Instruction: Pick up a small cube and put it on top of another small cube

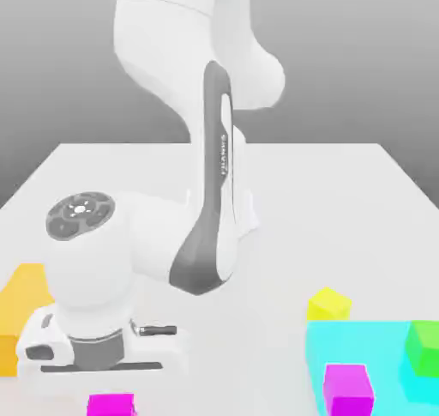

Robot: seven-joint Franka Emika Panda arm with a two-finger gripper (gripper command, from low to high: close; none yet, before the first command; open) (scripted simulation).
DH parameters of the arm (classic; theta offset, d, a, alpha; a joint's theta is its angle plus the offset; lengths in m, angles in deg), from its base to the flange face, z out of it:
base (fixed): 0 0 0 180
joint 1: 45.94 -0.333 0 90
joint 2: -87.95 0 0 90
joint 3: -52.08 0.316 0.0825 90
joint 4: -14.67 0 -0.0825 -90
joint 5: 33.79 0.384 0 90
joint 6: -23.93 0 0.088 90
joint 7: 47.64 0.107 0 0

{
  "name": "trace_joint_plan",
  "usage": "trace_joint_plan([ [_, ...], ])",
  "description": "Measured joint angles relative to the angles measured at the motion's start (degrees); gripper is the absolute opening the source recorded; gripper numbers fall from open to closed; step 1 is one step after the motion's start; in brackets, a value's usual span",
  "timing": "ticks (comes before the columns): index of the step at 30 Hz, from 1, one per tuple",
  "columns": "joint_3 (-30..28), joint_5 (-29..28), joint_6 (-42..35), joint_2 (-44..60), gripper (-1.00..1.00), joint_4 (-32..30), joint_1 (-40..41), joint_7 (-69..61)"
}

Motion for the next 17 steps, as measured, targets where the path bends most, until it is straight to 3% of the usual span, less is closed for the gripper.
trace_joint_plan([
  [3, -0.3, -2.7, -4.9, -5.4, -1.00, -0.5, -2.1, 0.7],
  [10, 8.6, -8.6, -15.3, -13.1, -1.00, 2.6, -11.6, -5.4],
  [13, 12.2, -11.2, -14.9, -11.3, -1.00, 4.2, -15.5, -7.9],
  [14, 12.8, -11.7, -13.4, -9.8, 1.00, 4.3, -16.2, -8.2],
  [17, 12.8, -11.7, -13.4, -9.8, 1.00, 4.3, -16.2, -8.2],
])
